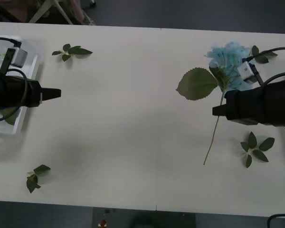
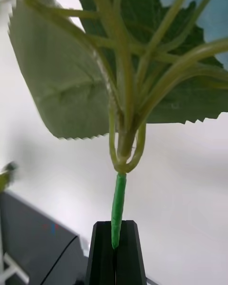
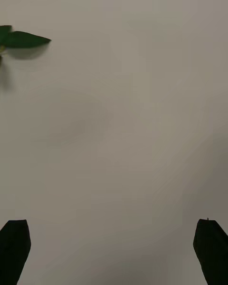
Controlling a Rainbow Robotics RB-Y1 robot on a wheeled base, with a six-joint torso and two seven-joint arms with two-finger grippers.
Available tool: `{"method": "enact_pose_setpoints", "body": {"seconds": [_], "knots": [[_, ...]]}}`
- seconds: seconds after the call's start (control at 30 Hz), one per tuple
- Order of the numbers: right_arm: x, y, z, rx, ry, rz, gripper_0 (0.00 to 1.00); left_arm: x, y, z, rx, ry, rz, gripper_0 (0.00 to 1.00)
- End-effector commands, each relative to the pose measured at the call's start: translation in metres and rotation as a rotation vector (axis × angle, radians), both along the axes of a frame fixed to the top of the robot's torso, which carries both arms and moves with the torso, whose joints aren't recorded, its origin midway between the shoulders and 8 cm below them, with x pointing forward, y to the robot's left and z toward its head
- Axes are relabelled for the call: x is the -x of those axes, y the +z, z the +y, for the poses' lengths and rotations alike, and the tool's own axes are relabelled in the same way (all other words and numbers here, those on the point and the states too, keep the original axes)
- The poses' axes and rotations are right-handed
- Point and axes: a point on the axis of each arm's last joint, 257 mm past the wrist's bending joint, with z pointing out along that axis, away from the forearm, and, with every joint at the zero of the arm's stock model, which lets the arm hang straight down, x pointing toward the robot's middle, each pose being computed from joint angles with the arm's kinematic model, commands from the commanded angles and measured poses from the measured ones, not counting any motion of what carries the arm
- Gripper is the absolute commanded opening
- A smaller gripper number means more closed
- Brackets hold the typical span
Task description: Put the red flowers into the right box and the blue flowers into the left box
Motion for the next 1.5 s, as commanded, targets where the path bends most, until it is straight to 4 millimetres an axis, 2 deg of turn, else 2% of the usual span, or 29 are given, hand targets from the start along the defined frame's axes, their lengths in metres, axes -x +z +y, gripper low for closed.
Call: {"method": "enact_pose_setpoints", "body": {"seconds": [0.03, 0.17, 0.23, 0.37, 0.4, 0.43, 0.47, 0.53, 0.73, 0.83, 1.0, 1.23, 1.33, 1.5], "knots": [[-0.004, 0.052, 0.006, -0.106, 0.176, -0.168, 0.00, 0.006, 0.012, -0.058, 0.061, -0.072, -0.020, 1.00], [-0.006, 0.082, 0.010, -0.185, 0.315, -0.267, 0.00, 0.013, 0.020, -0.105, 0.092, -0.150, -0.050, 1.00], [-0.007, 0.102, 0.018, -0.274, 0.390, -0.301, 0.00, 0.020, 0.031, -0.129, 0.143, -0.179, -0.053, 1.00], [-0.012, 0.133, 0.029, -0.400, 0.471, -0.341, 0.00, 0.031, 0.051, -0.161, 0.249, -0.202, -0.034, 1.00], [-0.013, 0.143, 0.036, -0.444, 0.504, -0.351, 0.00, 0.034, 0.058, -0.176, 0.279, -0.220, -0.027, 1.00], [-0.014, 0.149, 0.041, -0.475, 0.522, -0.353, 0.00, 0.037, 0.061, -0.185, 0.298, -0.231, -0.020, 1.00], [-0.014, 0.149, 0.041, -0.475, 0.522, -0.353, 0.00, 0.037, 0.061, -0.185, 0.298, -0.231, -0.020, 1.00], [-0.015, 0.171, 0.059, -0.565, 0.574, -0.377, 0.00, 0.045, 0.074, -0.211, 0.365, -0.260, -0.004, 1.00], [-0.012, 0.207, 0.100, -0.668, 0.631, -0.417, 0.00, 0.072, 0.105, -0.254, 0.527, -0.318, 0.041, 1.00], [-0.011, 0.215, 0.112, -0.696, 0.647, -0.426, 0.00, 0.083, 0.122, -0.269, 0.603, -0.350, 0.069, 1.00], [-0.006, 0.228, 0.129, -0.744, 0.670, -0.434, 0.00, 0.101, 0.143, -0.277, 0.672, -0.404, 0.078, 1.00], [-0.004, 0.233, 0.134, -0.766, 0.677, -0.434, 0.00, 0.121, 0.160, -0.280, 0.731, -0.468, 0.110, 1.00], [-0.004, 0.234, 0.133, -0.769, 0.678, -0.433, 0.00, 0.128, 0.167, -0.288, 0.722, -0.498, 0.098, 1.00], [-0.004, 0.234, 0.133, -0.769, 0.678, -0.433, 0.00, 0.123, 0.168, -0.303, 0.698, -0.495, 0.068, 1.00]]}}
